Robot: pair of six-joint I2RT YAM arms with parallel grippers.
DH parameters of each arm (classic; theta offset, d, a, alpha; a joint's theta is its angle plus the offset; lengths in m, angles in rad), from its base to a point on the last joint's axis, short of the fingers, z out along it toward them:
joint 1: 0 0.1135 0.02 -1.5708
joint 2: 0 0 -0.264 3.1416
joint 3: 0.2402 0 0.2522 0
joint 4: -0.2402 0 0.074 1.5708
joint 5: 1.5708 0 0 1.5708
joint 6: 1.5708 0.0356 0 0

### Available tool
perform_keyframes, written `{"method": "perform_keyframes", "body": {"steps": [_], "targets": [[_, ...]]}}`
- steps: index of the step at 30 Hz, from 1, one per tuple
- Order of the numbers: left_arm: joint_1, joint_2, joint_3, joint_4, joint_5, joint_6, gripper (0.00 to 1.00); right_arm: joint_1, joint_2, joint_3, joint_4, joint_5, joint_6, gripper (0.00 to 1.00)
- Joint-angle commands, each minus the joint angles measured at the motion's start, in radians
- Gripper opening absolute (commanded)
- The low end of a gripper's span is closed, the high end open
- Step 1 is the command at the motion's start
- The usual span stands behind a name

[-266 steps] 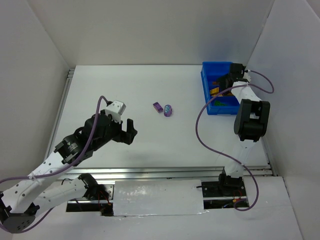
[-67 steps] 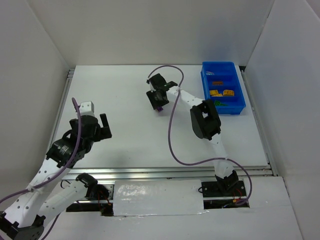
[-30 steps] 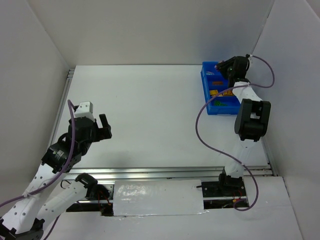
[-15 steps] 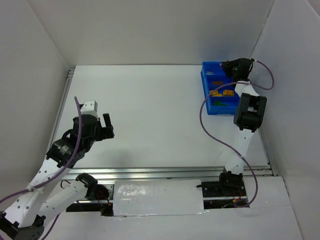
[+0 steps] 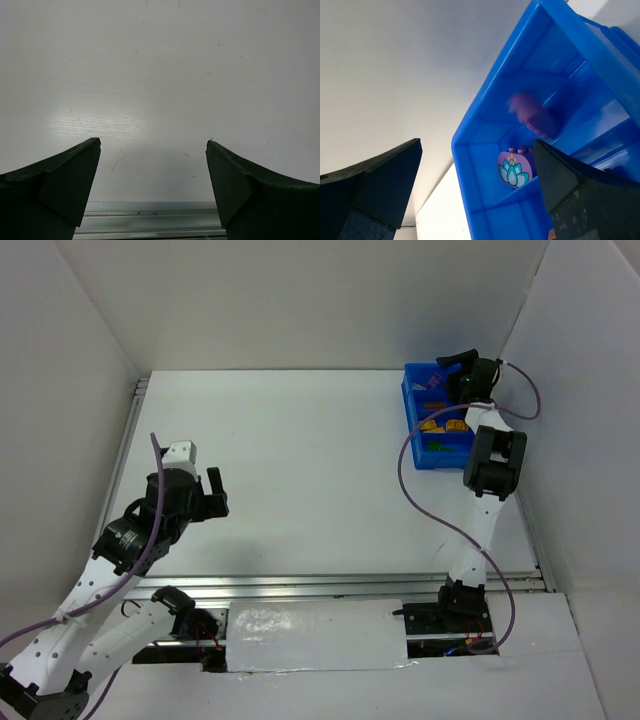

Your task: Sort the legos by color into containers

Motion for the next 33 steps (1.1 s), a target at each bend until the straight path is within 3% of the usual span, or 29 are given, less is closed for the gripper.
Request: {"method": "perform_keyframes", "body": {"steps": [1,6,11,16,18,21,26,33], "targets": [[0.006,0.001,-0.004,0.046,0.012,0.021,1.0,0.007,-0.021,0.053,0.044,-0.01,-0.016,1.0],[0.007,-0.008,-0.003,0.044,0.004,0.018,1.0,0.019,-0.118,-0.015,0.085,-0.035,-0.04,1.0],[0.012,-0.03,0.002,0.046,-0.007,0.013,1.0,0.05,-0.237,-0.047,0.017,-0.08,-0.105,1.0],[0.058,-0.022,0.025,0.012,-0.075,-0.028,0.99,0.158,-0.45,-0.116,-0.144,-0.082,-0.385,1.0],[0.065,-0.024,0.039,-0.015,-0.129,-0.054,1.0,0.204,-0.553,-0.137,-0.281,-0.006,-0.5,1.0],[0.076,-0.036,0.048,-0.034,-0.178,-0.077,1.0,0.31,-0.736,-0.287,-0.338,0.136,-0.607,1.0],[0.079,-0.016,0.114,-0.075,-0.238,-0.09,1.0,0.473,-1.058,-0.482,-0.513,0.352,-0.707,1.0],[0.084,0.111,0.353,-0.127,-0.229,-0.051,1.0,0.617,-1.505,-0.661,-0.819,0.531,-0.695,1.0]]}}
